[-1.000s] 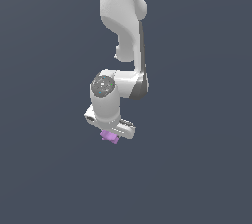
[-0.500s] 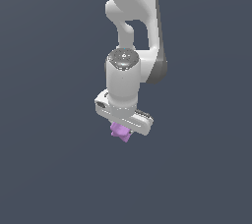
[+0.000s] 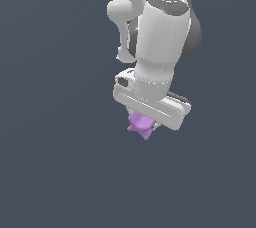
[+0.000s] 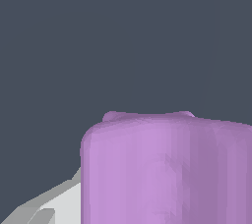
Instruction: Pick up the object and move it to a goal position.
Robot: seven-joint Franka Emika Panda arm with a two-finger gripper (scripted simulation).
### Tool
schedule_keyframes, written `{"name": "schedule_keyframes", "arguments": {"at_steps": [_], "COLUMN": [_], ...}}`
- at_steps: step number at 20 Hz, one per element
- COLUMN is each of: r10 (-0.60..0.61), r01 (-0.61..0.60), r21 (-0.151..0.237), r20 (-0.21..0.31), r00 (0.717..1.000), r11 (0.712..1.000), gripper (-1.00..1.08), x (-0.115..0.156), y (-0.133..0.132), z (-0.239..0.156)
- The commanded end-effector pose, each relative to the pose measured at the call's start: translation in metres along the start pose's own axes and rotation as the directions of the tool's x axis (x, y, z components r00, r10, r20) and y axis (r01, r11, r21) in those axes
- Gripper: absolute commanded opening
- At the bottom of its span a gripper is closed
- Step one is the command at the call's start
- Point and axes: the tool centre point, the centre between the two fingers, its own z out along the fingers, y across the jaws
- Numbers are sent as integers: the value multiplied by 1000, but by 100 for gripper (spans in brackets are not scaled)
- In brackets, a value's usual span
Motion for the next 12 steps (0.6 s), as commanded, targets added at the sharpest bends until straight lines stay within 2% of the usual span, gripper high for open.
{"name": "schedule_keyframes", "arguments": {"at_steps": [1, 12], "r10": [32, 157], "r01": [-32, -157], "r21": [2, 16], "r20": [-26, -131], "r00": [999, 979], "r11": [999, 988], "gripper": [-100, -100], "x": [1, 3], "y": [-16, -82], "z": [-25, -128]}}
